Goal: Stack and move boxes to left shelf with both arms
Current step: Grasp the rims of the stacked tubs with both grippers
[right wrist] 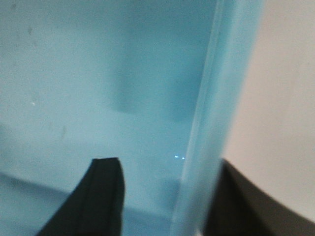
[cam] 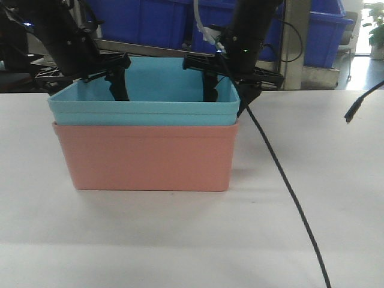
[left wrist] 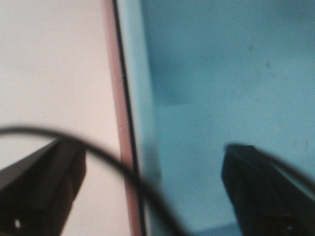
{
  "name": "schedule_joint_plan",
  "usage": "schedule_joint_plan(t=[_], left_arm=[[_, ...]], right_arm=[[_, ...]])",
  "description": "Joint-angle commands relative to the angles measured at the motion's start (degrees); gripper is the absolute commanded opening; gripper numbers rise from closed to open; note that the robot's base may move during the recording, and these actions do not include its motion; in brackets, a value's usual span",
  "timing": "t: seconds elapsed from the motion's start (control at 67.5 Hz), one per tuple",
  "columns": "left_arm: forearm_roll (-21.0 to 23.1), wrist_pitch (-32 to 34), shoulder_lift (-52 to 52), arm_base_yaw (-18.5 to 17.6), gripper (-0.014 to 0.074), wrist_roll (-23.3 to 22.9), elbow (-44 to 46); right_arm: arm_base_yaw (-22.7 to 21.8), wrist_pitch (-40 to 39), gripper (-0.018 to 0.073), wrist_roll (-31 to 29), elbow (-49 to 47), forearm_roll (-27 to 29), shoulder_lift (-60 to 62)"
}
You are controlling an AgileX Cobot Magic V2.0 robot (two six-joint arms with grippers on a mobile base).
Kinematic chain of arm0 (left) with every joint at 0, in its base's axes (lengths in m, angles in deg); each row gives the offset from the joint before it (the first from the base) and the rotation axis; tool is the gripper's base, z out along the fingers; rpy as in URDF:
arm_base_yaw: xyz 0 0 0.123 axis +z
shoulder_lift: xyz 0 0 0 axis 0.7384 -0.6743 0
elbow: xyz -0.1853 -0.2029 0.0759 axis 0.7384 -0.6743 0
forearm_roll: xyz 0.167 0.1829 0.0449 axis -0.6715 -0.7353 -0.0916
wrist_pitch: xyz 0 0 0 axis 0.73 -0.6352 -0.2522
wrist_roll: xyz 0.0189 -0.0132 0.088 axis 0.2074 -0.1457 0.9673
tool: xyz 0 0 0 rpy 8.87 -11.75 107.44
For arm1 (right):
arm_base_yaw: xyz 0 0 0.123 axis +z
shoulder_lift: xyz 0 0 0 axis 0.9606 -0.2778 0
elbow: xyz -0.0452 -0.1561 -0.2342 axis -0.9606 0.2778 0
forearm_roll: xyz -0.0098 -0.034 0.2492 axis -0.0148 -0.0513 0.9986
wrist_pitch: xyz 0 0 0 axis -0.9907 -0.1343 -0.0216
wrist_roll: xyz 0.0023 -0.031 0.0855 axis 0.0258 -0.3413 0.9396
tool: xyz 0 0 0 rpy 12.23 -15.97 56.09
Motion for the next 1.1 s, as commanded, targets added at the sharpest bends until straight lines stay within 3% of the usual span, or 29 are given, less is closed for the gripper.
schedule_joint_plan(t=[0.0,0.104,0.193,0.593,1.082], left_arm=[[1.1,-0.3,3.5,-0.2,0.0275,-0.1,1.6],[1.3,-0.8,3.5,-0.2,0.0120,-0.1,1.6],[1.7,-1.3,3.5,-0.2,-0.0019,-0.1,1.6],[1.7,-2.1,4.3,-0.2,-0.0003,-0.2,1.7],[1.1,-1.5,13.4,-0.2,-0.0003,-0.4,1.7]], right_arm=[[0.0,-0.5,0.0195,-0.5,-1.5,1.3,3.2],[0.0,-0.3,0.0049,-0.5,-1.5,1.3,3.2],[0.0,-0.2,0.0058,-0.5,-1.5,1.3,3.2],[0.0,-1.1,0.0057,-0.5,-1.6,1.3,5.1],[0.0,-3.1,0.0057,-0.5,-1.6,1.3,10.2]])
